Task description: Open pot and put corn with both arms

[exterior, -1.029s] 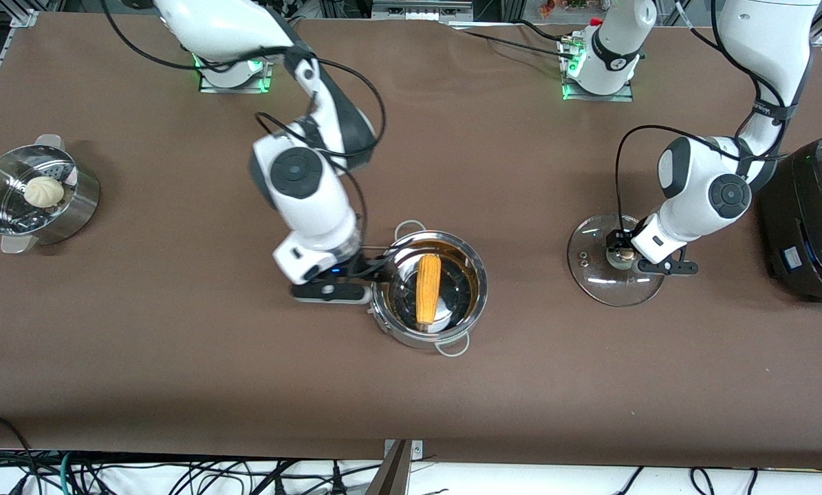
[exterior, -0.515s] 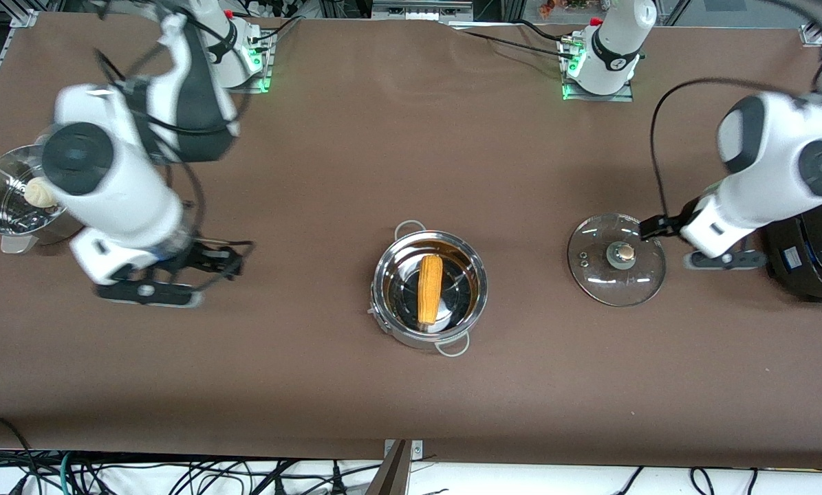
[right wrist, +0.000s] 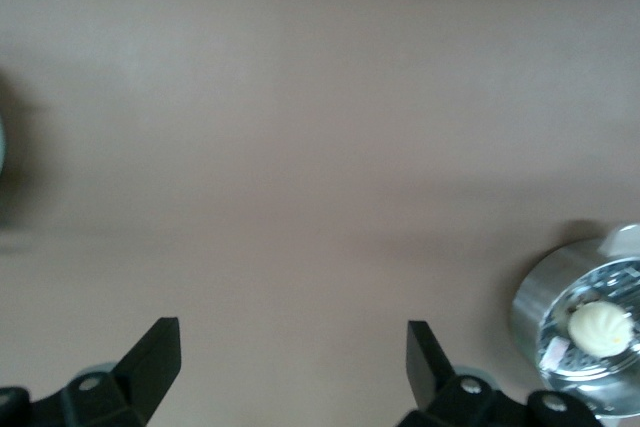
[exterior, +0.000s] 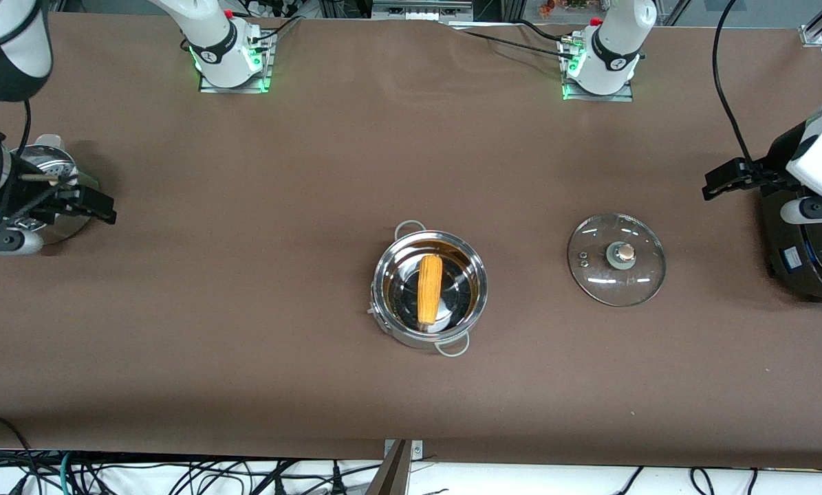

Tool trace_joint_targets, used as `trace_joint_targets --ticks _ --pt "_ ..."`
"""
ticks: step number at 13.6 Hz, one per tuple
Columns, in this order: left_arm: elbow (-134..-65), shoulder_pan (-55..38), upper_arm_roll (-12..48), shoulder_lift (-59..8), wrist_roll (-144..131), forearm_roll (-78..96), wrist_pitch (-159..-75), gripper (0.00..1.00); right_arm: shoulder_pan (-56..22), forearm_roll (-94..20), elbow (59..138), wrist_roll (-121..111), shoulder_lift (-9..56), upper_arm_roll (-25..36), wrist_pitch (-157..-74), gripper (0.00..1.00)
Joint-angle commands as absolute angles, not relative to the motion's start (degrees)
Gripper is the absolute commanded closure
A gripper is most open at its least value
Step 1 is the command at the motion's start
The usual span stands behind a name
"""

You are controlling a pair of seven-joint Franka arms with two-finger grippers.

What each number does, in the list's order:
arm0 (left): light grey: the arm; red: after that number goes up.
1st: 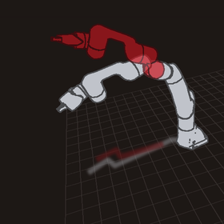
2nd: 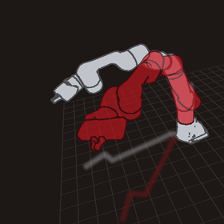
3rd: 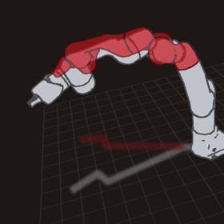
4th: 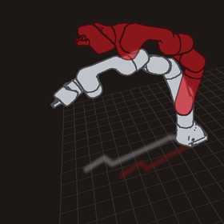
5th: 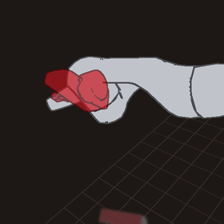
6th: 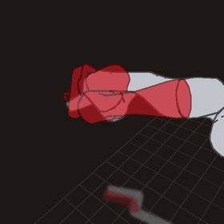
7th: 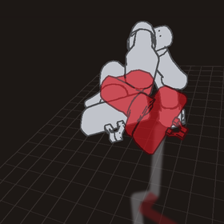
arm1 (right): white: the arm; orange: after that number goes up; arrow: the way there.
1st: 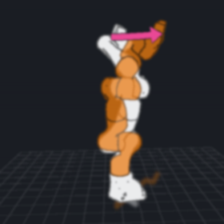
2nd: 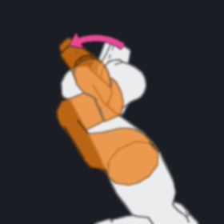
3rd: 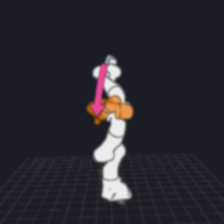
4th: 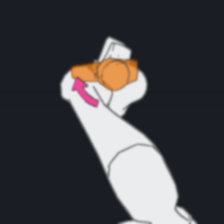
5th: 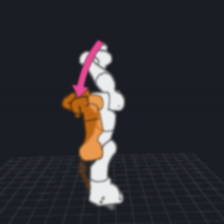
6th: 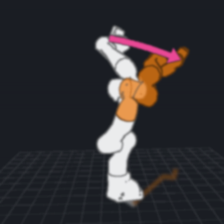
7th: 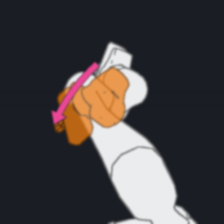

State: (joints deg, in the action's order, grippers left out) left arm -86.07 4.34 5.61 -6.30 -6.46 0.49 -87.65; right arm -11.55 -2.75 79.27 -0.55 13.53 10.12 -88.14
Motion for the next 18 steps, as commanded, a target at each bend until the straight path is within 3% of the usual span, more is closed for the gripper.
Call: trace_joint_targets --ticks 1,4,10,18 --pt "-81.74 4.22 5.98 -8.61 -9.13 -1.06 -84.38 0.0 -1.61 -1.93 92.09 -0.09 5.46 -1.29 -93.76 0.0" --pt "-81.56 4.13 6.41 -8.53 -9.4 -1.23 -83.67 0.0 1.84 -1.67 100.09 -0.52 -0.95 -2.02 -95.53 0.0" --pt "-79.54 3.6 6.15 -8.7 -11.16 -1.32 -81.3 0.0 2.72 2.28 98.53 -0.27 -2.81 -2.11 -93.69 0.0" --pt "-79.63 3.6 6.06 -8.7 -10.81 -1.23 -80.51 0.0 1.58 -2.46 98.0 0.96 -2.02 0.0 -94.74 0.0"
